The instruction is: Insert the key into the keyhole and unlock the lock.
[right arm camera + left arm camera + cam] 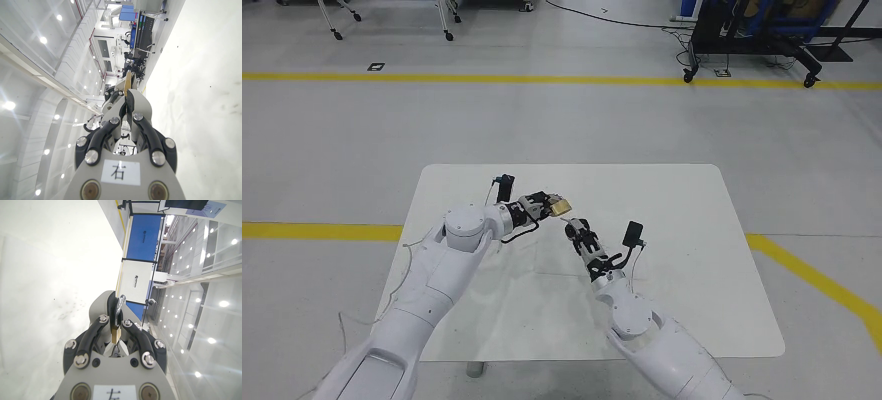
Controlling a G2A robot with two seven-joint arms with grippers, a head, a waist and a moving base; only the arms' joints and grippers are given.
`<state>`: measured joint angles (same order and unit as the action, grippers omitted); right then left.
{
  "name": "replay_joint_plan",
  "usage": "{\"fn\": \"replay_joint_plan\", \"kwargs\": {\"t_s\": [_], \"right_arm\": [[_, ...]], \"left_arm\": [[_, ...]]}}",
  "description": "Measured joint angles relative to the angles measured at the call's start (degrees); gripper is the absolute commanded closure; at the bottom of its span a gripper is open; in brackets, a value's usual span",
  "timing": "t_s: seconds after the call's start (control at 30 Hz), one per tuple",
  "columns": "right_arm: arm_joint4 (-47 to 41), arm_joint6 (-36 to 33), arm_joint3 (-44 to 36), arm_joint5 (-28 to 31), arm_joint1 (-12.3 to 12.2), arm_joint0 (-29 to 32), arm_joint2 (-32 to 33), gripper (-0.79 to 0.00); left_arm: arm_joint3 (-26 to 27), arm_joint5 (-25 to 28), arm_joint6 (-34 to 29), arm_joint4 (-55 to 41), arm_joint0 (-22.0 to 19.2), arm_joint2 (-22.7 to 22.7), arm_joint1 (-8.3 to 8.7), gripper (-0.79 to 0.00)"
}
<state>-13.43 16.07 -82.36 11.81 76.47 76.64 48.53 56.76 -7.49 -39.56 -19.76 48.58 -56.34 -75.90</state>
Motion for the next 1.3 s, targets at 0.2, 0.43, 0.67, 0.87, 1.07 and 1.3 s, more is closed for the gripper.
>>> {"fn": "replay_joint_plan", "kwargs": {"t_s": [0.2, 0.43, 0.67, 0.87, 1.07, 1.3], "right_arm": [[0.64, 0.68, 0.14, 1.08, 0.45, 0.68, 1.04, 0.0], [1.27, 0.54, 0.69, 0.15, 1.24, 0.41, 1.1, 0.0], [2.57, 1.54, 1.39, -0.57, 1.99, 0.33, 1.44, 0.0], [3.18, 1.78, 1.84, -0.72, 2.58, 0.39, 1.76, 0.0], [3.72, 1.82, 1.92, -0.59, 3.13, 0.45, 2.11, 0.0], [3.93, 1.69, 2.53, -0.8, 3.68, 0.44, 2.89, 0.0]], "left_arm": [[-0.06, 0.06, -0.38, 0.34, -0.03, -0.12, -0.07, 0.0], [-0.1, -0.09, -0.54, 0.86, -0.08, -0.01, -0.2, 0.0], [-0.24, 0.01, -0.76, 0.9, -0.08, -0.18, -0.32, 0.0], [-0.3, 0.07, -0.77, 0.77, 0.03, -0.44, -0.39, 0.0], [-0.31, -0.1, -0.94, 1.02, 0.07, -0.52, -0.46, 0.0], [-0.34, -0.19, -1.12, 1.18, 0.1, -0.63, -0.54, 0.0]]}}
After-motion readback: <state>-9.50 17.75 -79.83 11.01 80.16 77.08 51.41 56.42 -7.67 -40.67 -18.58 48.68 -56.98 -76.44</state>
